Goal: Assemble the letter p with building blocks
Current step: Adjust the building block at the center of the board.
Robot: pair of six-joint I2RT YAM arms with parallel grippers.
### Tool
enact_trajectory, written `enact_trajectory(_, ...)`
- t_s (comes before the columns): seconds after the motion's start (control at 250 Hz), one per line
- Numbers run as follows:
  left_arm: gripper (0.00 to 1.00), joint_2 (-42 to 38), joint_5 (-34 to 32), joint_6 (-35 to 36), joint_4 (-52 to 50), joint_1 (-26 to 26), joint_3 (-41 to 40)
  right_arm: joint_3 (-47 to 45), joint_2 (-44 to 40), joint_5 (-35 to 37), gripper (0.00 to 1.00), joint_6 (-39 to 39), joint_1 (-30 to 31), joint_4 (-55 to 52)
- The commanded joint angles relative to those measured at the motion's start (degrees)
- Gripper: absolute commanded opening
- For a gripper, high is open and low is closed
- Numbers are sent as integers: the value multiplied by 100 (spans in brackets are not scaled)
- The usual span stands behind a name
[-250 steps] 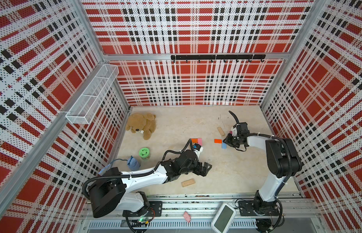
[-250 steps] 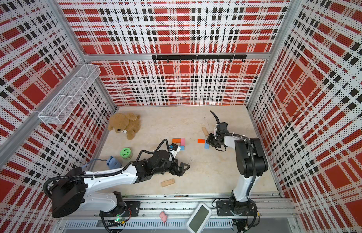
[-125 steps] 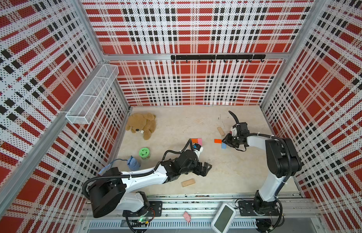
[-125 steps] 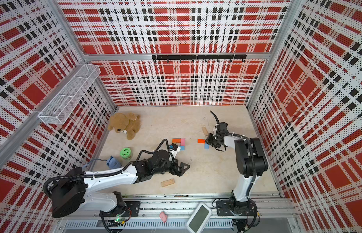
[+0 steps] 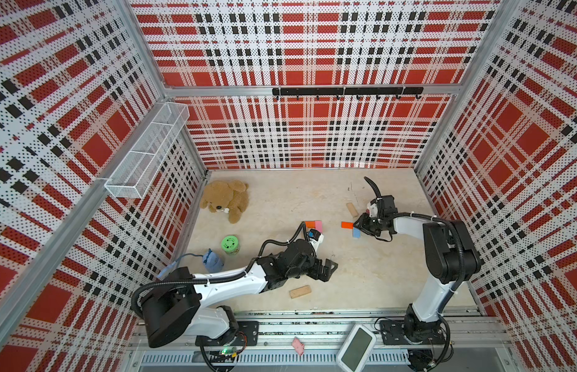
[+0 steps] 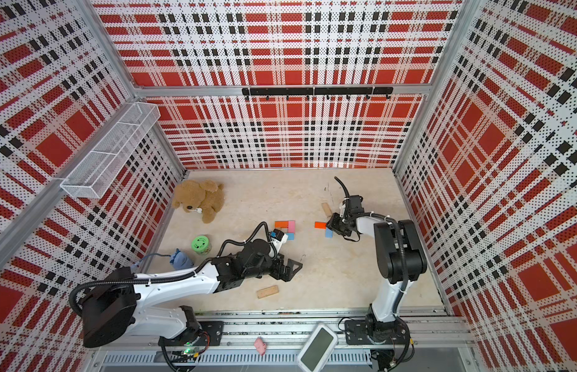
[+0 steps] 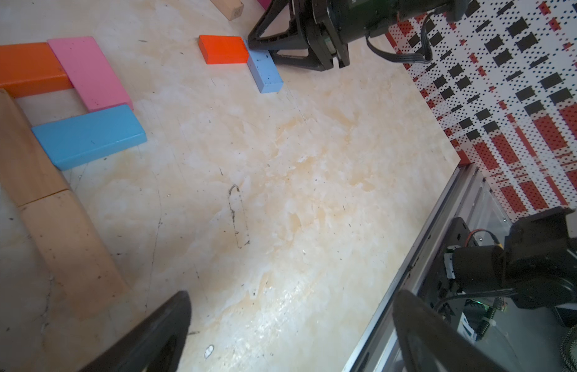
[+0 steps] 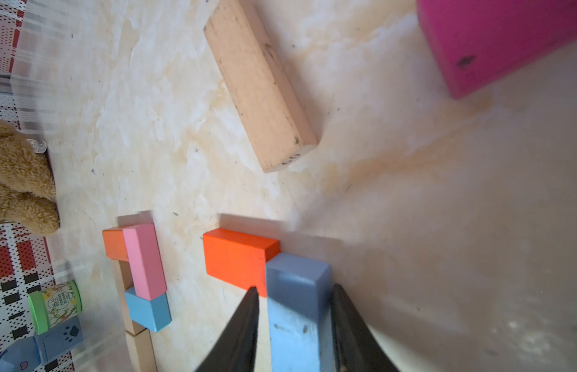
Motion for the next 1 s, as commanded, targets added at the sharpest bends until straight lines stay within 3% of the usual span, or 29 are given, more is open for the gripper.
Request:
enact_trajectory(0.0, 99, -70, -22, 95, 80, 15, 151, -16, -284, 125, 39, -14, 34, 175)
enact_trajectory(0.288, 99, -454, -474, 372, -169, -233, 186, -399, -1308, 403, 40, 170, 61, -33)
enact_trajectory(0.464, 99, -659, -614, 406, -237, -279, 144, -523, -1957, 879, 40, 196, 423, -656)
enact_trajectory(0.688, 99, -691, -633, 390, -244, -288, 142, -1047, -2865, 918, 40, 228, 585, -958)
enact_trajectory(0.864, 99, -556, -607, 413, -243, -301, 186, -1452, -2968, 1032, 37, 185, 623, -728)
enact_trajectory(0.992, 99, -490, -579, 421, -254, -306, 206, -1411, -2791, 1122, 30, 130, 634, -785)
